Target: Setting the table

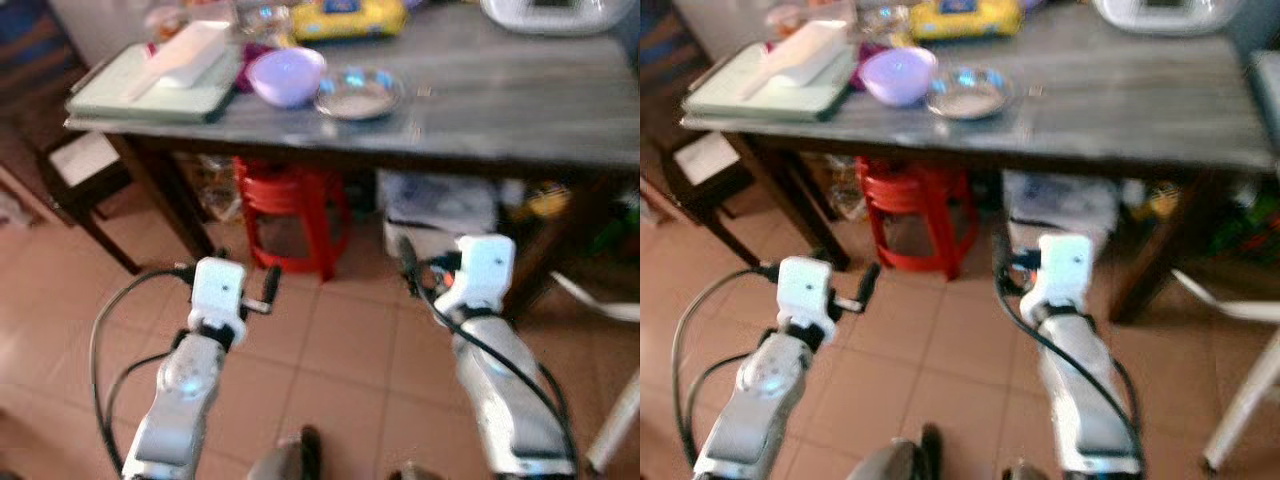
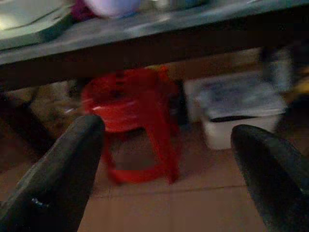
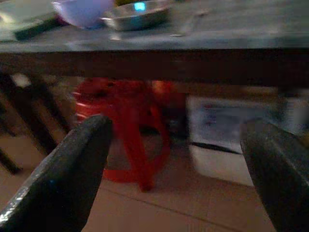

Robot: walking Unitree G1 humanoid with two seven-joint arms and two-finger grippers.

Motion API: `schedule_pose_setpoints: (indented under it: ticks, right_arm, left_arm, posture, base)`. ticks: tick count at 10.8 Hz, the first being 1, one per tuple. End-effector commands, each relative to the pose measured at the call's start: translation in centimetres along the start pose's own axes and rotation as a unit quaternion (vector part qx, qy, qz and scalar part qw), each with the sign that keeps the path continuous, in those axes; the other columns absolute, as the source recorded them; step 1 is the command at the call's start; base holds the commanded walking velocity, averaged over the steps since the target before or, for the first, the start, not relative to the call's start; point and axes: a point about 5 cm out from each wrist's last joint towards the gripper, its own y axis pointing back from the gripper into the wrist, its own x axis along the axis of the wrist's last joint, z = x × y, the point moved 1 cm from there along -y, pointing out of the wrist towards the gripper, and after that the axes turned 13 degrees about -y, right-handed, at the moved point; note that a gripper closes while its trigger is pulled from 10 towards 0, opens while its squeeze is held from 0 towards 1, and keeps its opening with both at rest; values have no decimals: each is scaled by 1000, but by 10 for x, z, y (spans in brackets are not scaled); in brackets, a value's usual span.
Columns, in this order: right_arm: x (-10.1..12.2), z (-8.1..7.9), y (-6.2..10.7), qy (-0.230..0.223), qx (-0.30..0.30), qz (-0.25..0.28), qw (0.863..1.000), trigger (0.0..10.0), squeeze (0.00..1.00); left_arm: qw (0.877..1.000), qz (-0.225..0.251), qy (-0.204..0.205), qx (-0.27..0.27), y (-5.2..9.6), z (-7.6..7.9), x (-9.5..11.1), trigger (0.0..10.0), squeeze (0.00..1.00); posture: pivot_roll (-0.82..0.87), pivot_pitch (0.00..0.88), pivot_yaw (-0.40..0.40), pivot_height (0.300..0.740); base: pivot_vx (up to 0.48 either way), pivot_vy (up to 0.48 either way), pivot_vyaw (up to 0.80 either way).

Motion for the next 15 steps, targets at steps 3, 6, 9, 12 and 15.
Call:
schedule_pose_setpoints:
  ticks: [3,6,9,12,15]
  right_arm:
    - [0,-2,-1,1,-2,4,1000,10000,0]
    - [-1,-2,0,2,-4,4,1000,10000,0]
    - [-3,-2,1,2,-6,1,1000,10000,0]
    - [-1,-2,1,-1,-7,8,1000,10000,0]
    - [-4,1,2,-11,-16,-4,1000,10000,0]
  left_arm:
    - [1000,20,2,-1,2,-6,4,10000,0]
    - [999,37,-3,-15,2,-1,8,10000,0]
    - [999,44,-3,-22,3,0,9,10000,0]
    - [999,45,0,-27,3,1,9,10000,0]
    - [999,45,0,-30,2,2,9,10000,0]
  posture:
    - [-84,184,99,740]
    - [-84,186,101,740]
    - [-84,190,106,740]
    - [-86,190,106,740]
    - [-89,193,107,740]
  base:
    - [0,0,0]
    - [0,0,0]
    - [0,0,0]
    - [0,0,0]
    - [0,0,-400]
